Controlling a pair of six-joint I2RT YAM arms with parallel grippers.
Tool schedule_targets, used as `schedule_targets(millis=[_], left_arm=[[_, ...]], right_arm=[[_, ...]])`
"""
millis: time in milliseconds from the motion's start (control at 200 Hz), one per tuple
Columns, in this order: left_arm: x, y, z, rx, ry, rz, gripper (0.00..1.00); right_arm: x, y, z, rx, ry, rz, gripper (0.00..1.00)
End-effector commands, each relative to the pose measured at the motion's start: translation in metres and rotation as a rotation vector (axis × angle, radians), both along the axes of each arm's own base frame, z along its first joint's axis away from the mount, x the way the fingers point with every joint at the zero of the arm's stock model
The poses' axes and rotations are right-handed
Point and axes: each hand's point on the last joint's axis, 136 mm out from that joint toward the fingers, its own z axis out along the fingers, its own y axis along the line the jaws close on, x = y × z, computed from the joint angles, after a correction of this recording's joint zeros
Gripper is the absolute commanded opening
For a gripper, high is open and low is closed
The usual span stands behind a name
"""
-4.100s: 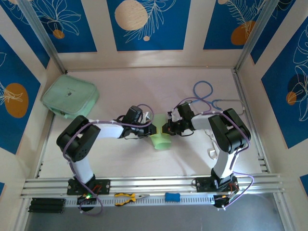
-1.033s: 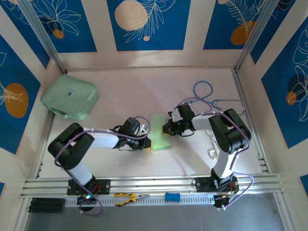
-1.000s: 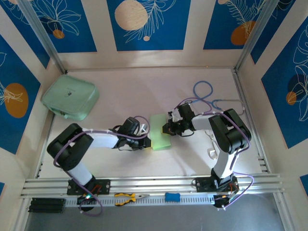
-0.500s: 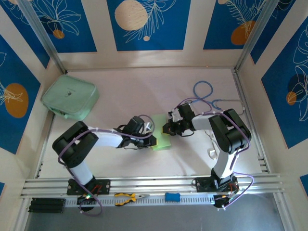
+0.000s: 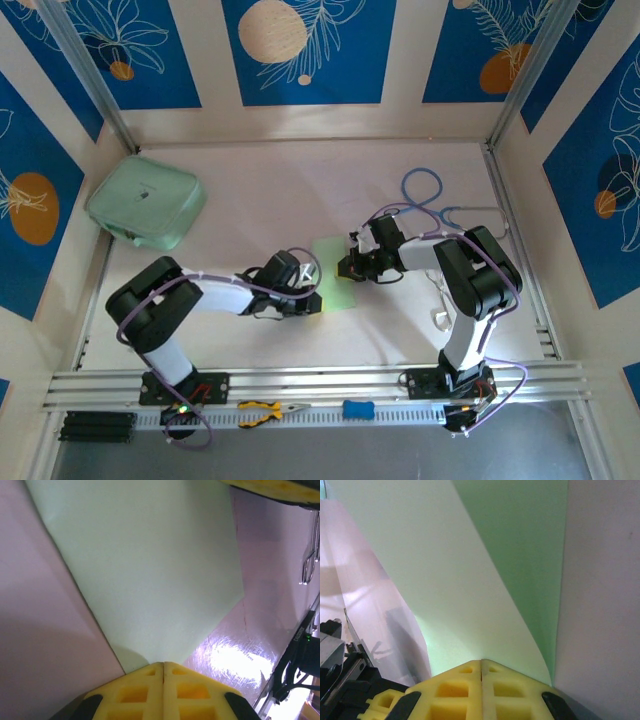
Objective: Fold a paper plane with a square sheet of paper (pick it up from the middle)
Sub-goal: First fold the square sheet of paper in half at the center of the table.
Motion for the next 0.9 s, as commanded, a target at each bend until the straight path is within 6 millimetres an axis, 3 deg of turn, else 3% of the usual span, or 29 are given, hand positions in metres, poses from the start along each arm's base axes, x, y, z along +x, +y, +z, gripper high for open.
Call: schedule_targets(millis=[0,155,330,470,655,780,895], left_arm=[[-0.041,0.03,-0.03,0.192,0.092,-0.083,0.0],[-0.041,0.03,-0.02,0.186,0.049,-0.093,0.0],[-0.022,0.016,0.026,0.088,-0.081,-0.091,0.0],[0.01,0.013,0.046,0.042,-0.129,-0.045,0.0],[0.069,0.004,0.062,-0.082,-0.124,0.063,0.0],[0.101,-0.005,0.062,-0.127,-0.11,0.091,0.0],[0.117,-0.008,0.054,-0.125,-0.096,0.104,0.0]], right_arm=[[-0.027,-0.029,-0.038,-0.157,0.123,-0.04,0.0],[-0.027,-0.028,-0.037,-0.149,0.12,-0.036,0.0],[-0.027,-0.026,-0.035,-0.13,0.121,-0.028,0.0],[-0.028,-0.023,-0.032,-0.11,0.121,-0.017,0.0],[-0.028,-0.023,-0.032,-0.105,0.12,-0.013,0.0],[-0.028,-0.022,-0.032,-0.104,0.122,-0.013,0.0],[-0.028,-0.022,-0.031,-0.104,0.119,-0.011,0.0]])
